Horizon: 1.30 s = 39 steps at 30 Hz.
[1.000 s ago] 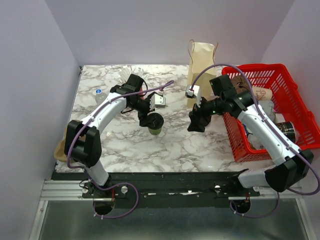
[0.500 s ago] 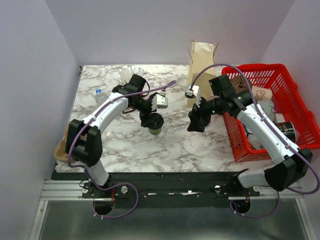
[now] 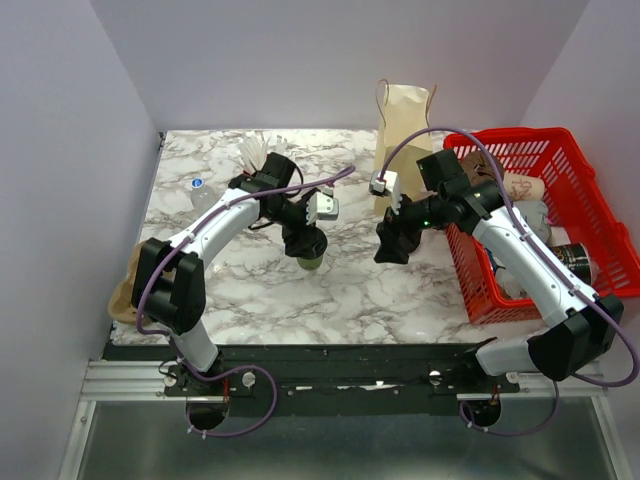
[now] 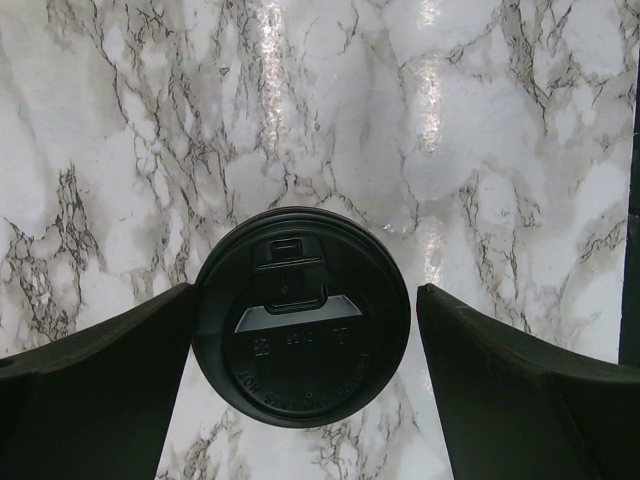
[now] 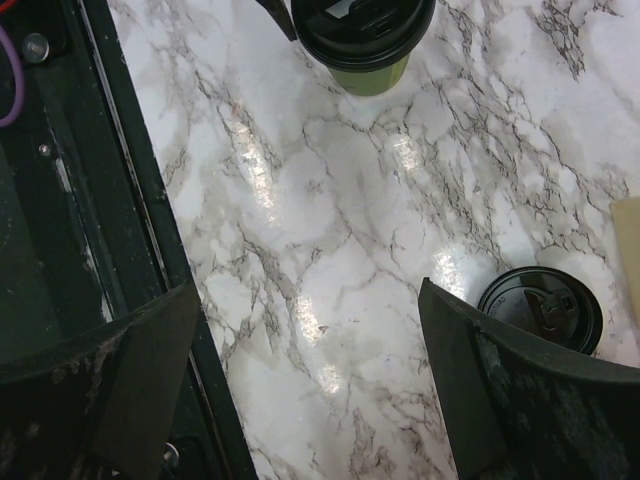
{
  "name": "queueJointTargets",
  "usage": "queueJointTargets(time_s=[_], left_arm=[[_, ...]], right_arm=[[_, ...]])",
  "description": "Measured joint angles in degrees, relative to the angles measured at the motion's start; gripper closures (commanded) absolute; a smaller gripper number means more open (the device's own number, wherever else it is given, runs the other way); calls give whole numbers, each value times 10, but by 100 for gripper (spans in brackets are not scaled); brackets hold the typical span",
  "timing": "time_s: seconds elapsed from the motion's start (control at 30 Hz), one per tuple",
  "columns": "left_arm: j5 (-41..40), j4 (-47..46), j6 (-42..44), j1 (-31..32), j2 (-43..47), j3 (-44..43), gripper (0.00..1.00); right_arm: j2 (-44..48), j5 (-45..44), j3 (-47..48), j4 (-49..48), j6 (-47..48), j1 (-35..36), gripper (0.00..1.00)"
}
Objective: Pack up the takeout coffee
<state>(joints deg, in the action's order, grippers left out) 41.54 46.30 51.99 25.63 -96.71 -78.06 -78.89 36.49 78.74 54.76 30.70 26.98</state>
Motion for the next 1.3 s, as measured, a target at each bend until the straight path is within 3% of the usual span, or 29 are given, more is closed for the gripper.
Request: queueJointTargets(time_s=[0.63, 0.9, 1.03, 1.3], left_arm=[[-20, -16, 2, 0, 28, 31, 16], [-53, -5, -14, -5, 85, 58, 18], [-64, 8, -30, -33, 141, 75, 19], [-99, 53, -54, -159, 250, 135, 19]], right_arm=[[-3, 0, 0, 0, 0, 0, 0], [-7, 0, 0, 0, 0, 0, 0], [-11, 0, 0, 0, 0, 0, 0], [-43, 0, 13, 4, -1, -1, 0]])
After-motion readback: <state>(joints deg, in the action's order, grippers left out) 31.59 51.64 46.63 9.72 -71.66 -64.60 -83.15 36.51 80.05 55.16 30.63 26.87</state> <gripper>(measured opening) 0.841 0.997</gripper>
